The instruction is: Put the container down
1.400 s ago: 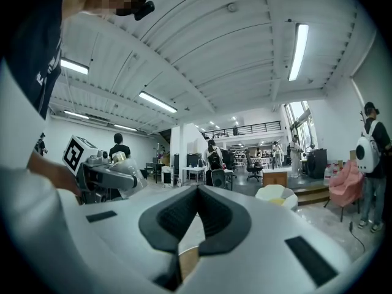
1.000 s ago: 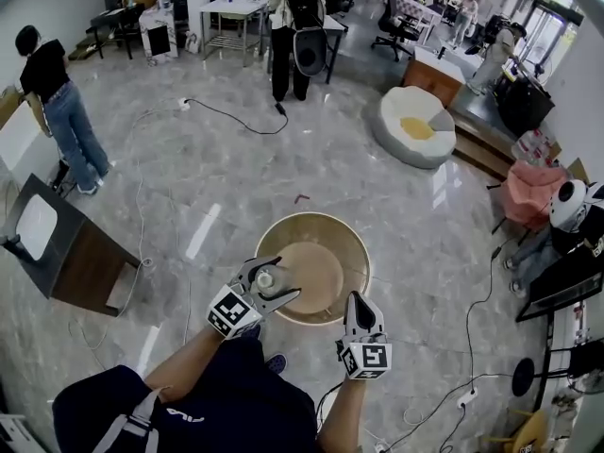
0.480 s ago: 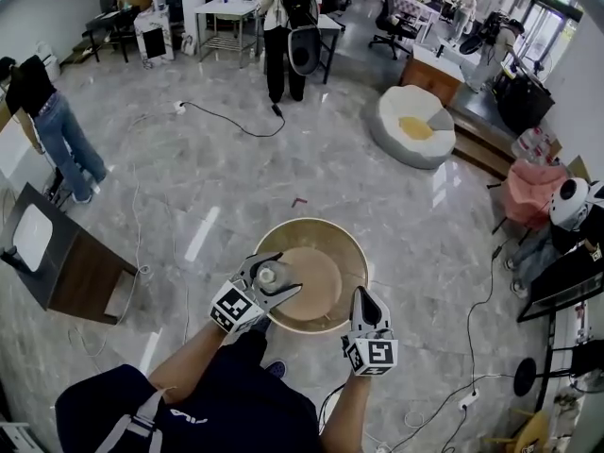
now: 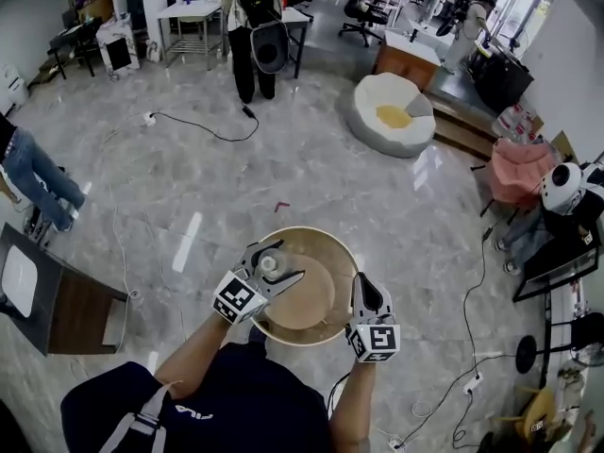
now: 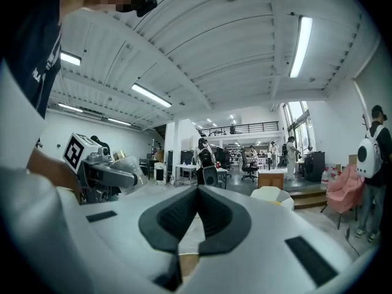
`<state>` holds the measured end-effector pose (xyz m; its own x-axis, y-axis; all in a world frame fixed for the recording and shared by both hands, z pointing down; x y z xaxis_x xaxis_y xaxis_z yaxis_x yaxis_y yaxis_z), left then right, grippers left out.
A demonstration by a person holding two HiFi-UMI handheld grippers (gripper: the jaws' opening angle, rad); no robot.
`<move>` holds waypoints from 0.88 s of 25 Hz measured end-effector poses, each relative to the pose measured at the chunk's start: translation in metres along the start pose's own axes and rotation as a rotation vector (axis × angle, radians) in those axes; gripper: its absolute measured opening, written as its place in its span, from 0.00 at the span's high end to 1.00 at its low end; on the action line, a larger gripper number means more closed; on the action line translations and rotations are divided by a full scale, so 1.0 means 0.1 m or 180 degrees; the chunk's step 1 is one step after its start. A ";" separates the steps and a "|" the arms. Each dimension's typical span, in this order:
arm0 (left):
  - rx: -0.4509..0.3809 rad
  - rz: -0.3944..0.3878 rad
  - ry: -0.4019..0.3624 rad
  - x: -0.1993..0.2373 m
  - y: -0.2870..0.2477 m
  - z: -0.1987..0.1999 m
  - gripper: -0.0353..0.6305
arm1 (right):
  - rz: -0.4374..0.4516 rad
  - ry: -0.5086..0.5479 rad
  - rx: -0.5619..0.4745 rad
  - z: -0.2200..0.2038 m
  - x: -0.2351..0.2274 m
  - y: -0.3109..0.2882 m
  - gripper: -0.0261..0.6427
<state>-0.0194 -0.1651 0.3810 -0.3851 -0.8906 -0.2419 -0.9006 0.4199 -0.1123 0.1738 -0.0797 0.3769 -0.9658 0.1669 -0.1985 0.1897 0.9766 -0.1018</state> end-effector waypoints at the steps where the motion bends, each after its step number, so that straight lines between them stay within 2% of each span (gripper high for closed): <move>1: -0.0030 -0.0030 -0.0007 0.09 -0.04 0.01 0.41 | -0.0025 0.0024 0.0001 0.02 0.01 -0.08 0.92; 9: -0.0105 -0.0184 0.0013 0.53 -0.31 -0.04 0.41 | -0.0176 0.0071 -0.0027 0.19 -0.05 -0.50 0.92; 14: -0.0057 -0.0210 0.0053 0.53 -0.55 -0.13 0.41 | -0.0211 0.0033 0.0026 0.16 -0.26 -0.55 0.92; 22: 0.0134 -0.0108 0.0116 0.46 -0.76 -0.41 0.41 | -0.0172 -0.0059 0.0176 -0.06 -0.51 -0.67 0.92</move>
<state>0.0231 -0.2453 0.4183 -0.3624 -0.9099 -0.2019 -0.9042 0.3958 -0.1606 0.2095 -0.1526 0.3992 -0.9716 0.1111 -0.2091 0.1473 0.9750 -0.1665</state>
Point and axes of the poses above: the fingertips, and each gripper's own axes: y backward along the fingers, x to its left, z out of its top, the point moved 5 cm from there along y, backward along the fingers, and after that the axes turned 12 degrees about -y, right-handed, at the moved point
